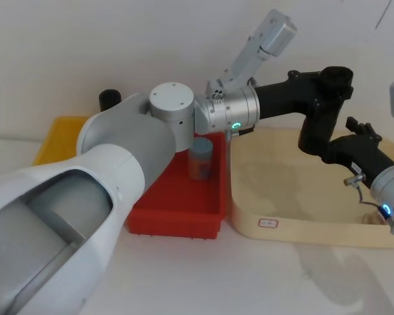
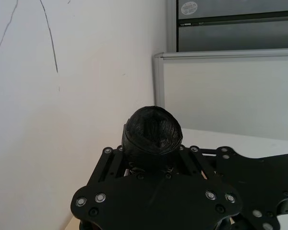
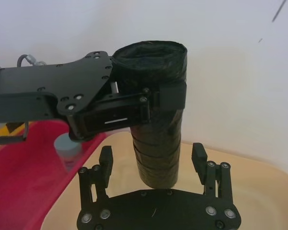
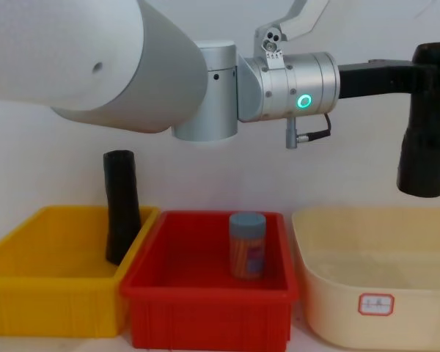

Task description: Pick up the garbage bag with the one hand and transfer it to the other hand.

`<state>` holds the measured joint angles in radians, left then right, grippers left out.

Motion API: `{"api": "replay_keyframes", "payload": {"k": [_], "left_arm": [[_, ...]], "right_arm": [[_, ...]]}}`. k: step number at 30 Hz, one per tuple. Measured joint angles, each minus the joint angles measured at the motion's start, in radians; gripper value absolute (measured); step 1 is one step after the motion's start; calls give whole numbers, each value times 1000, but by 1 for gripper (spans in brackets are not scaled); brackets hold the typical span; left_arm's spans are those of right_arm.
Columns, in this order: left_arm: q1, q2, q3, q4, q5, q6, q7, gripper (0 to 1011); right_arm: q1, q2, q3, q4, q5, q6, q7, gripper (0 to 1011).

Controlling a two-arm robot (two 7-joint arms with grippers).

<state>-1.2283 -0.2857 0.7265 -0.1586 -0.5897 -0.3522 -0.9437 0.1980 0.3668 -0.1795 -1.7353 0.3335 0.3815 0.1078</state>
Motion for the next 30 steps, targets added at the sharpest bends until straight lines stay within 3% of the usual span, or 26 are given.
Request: {"api": "replay_keyframes", "payload": {"k": [21,27,30], "left_arm": [[0,0,0,0,0,0,0,375],[0,0,0,0,0,0,0,375],[0,0,0,0,0,0,0,375]], "right_arm": [[96,-39,-17,117,10,-16,64,998],[107,-44,-20,131,10,-17,70,910],[111,-46,-21,136,10,-17,73,818]]}}
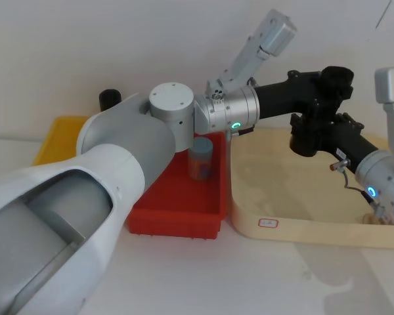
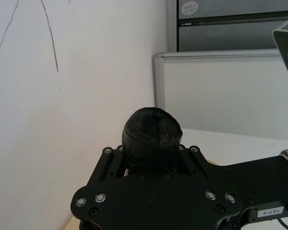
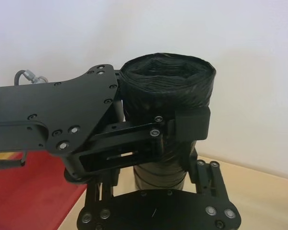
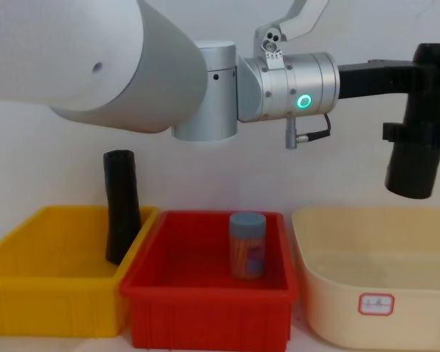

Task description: Pick up the garbage bag with the one hand and transfer it to the other hand.

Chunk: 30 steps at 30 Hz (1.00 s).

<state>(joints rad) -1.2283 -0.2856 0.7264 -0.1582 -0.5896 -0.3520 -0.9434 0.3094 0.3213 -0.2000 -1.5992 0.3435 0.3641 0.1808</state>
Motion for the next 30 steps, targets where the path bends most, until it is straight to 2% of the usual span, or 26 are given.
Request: {"api": "replay_keyframes", "payload": {"k": [1,5,6,7,9,30], "left_arm": [[0,0,0,0,0,0,0,375],[0,0,0,0,0,0,0,375],[0,0,0,0,0,0,0,375],[0,0,0,0,0,0,0,375],[0,0,0,0,0,0,0,375],[0,0,0,0,0,0,0,375]], "right_arm": [[0,0,0,0,0,0,0,818],[4,-2,-1,5,0,0,2,661],[5,-2,-1,6,0,0,3,661],[5,-3,-1,7,0,0,3,604],[7,-3,-1,9,0,-1,5,569],[12,-6,-3,16,0,-2,8,567]]}}
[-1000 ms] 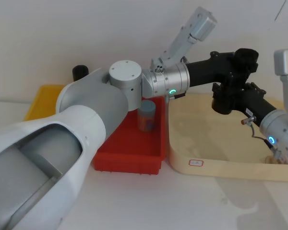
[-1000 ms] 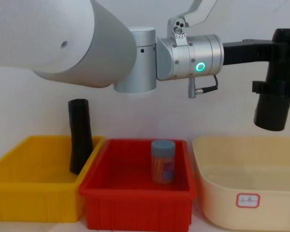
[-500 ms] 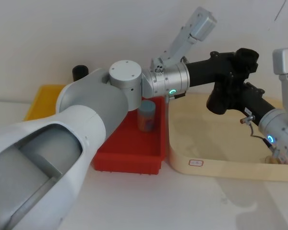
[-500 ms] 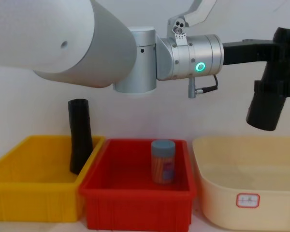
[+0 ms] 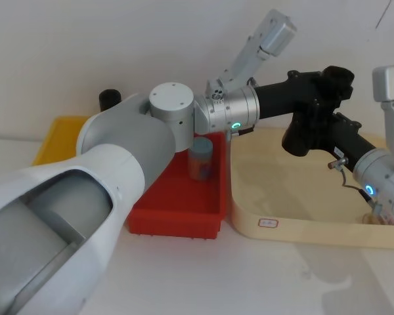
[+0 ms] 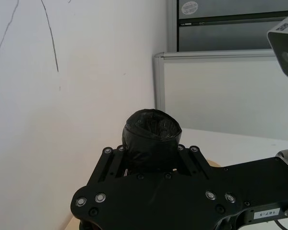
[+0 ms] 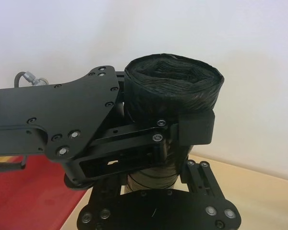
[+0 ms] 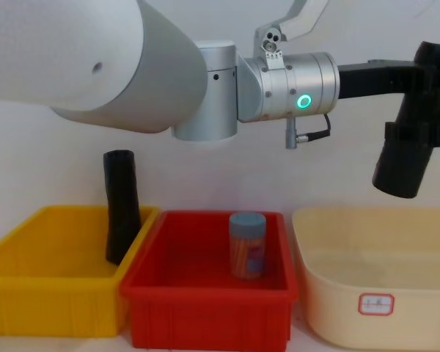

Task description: Pick up the garbage bag with the one hand and transfer it to the other hand.

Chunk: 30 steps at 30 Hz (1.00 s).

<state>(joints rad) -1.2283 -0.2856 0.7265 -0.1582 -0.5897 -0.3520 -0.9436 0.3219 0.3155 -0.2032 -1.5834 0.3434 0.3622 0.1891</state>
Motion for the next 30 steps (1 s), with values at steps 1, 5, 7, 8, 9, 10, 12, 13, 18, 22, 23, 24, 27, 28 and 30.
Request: {"api": "replay_keyframes", "payload": {"k": [1,5,7,8,9,10,12,13,18,22,23,24,27,28,30], "left_arm": [[0,0,0,0,0,0,0,375],[0,0,0,0,0,0,0,375],[0,0,0,0,0,0,0,375],[0,0,0,0,0,0,0,375],[0,0,0,0,0,0,0,375],[0,0,0,0,0,0,0,375],[0,0,0,0,0,0,0,375],[0,0,0,0,0,0,0,375],[0,0,0,0,0,0,0,375],[0,0,0,0,0,0,0,392],[0,0,0,0,0,0,0,415],[0,0,0,0,0,0,0,453],[0,0,0,0,0,0,0,525],[0,0,0,0,0,0,0,564],[0,0,0,0,0,0,0,619]], "right_arm": [[0,0,0,0,0,0,0,567],[0,0,0,1,0,0,0,567],[1,-1,0,1,0,0,1,568],[1,-1,0,1,0,0,1,567],[1,-1,0,1,0,0,1,567],[1,-1,0,1,0,0,1,567],[1,-1,0,1,0,0,1,567],[1,-1,0,1,0,0,1,568],[1,-1,0,1,0,0,1,567],[1,-1,0,1,0,0,1,567],[1,-1,0,1,0,0,1,566],[1,-1,0,1,0,0,1,566],[1,-1,0,1,0,0,1,565],[1,-1,0,1,0,0,1,565],[2,-1,0,2,-1,0,1,565]]}}
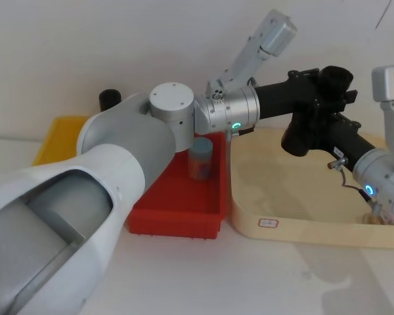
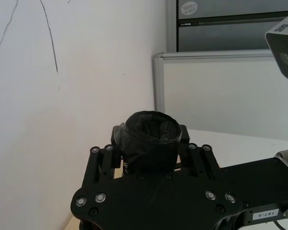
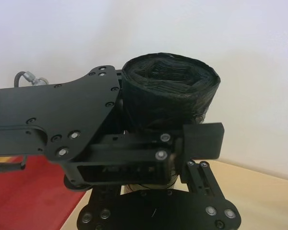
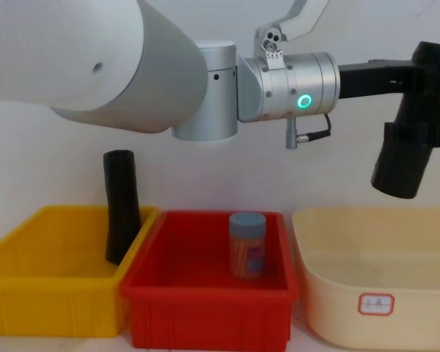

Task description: Pick up the garbage bag with the one hand and transfer it to the other hand.

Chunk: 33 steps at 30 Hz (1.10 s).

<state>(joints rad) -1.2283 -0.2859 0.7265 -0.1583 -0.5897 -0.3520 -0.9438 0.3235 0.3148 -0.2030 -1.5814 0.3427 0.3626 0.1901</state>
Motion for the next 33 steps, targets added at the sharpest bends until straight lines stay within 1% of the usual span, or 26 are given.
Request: {"api": "replay_keyframes", "payload": {"k": [3,5,6,7,9,10,11,12,13,14,17,20,23,24,25,27,28,30,31,33], "left_arm": [[0,0,0,0,0,0,0,697],[0,0,0,0,0,0,0,774],[0,0,0,0,0,0,0,786],[0,0,0,0,0,0,0,840],[0,0,0,0,0,0,0,882],[0,0,0,0,0,0,0,932],[0,0,0,0,0,0,0,932],[0,0,0,0,0,0,0,977],[0,0,0,0,0,0,0,977],[0,0,0,0,0,0,0,1001],[0,0,0,0,0,0,0,1001],[0,0,0,0,0,0,0,1001],[0,0,0,0,0,0,0,1001],[0,0,0,0,0,0,0,1001],[0,0,0,0,0,0,0,1001],[0,0,0,0,0,0,0,1001],[0,0,0,0,0,0,0,1001],[0,0,0,0,0,0,0,1001],[0,0,0,0,0,0,0,1001],[0,0,0,0,0,0,0,1001]], "right_arm": [[1,-2,2,3,-3,1,-4,565],[2,-4,6,6,-6,2,-12,565],[2,-6,8,8,-7,3,-17,565],[2,-7,10,9,-8,4,-20,565],[3,-11,17,13,-11,7,-32,563],[4,-13,20,15,-12,9,-38,563],[5,-15,24,17,-13,10,-42,565],[6,-18,30,20,-14,14,-54,563],[6,-20,34,22,-15,14,-57,563],[8,-24,41,27,-16,18,-68,565],[10,-30,53,35,-16,22,-86,563],[15,-40,77,50,-17,32,-116,563],[18,-48,93,60,-17,38,-135,563],[21,-52,105,67,-16,41,-147,563],[21,-52,105,67,-16,41,-147,563],[26,-59,121,78,-16,48,-167,565],[30,-64,133,87,-15,51,-180,615],[34,-69,144,95,-14,55,-194,646],[37,-73,155,103,-13,57,-206,690],[42,-78,167,112,-12,60,-217,727]]}}
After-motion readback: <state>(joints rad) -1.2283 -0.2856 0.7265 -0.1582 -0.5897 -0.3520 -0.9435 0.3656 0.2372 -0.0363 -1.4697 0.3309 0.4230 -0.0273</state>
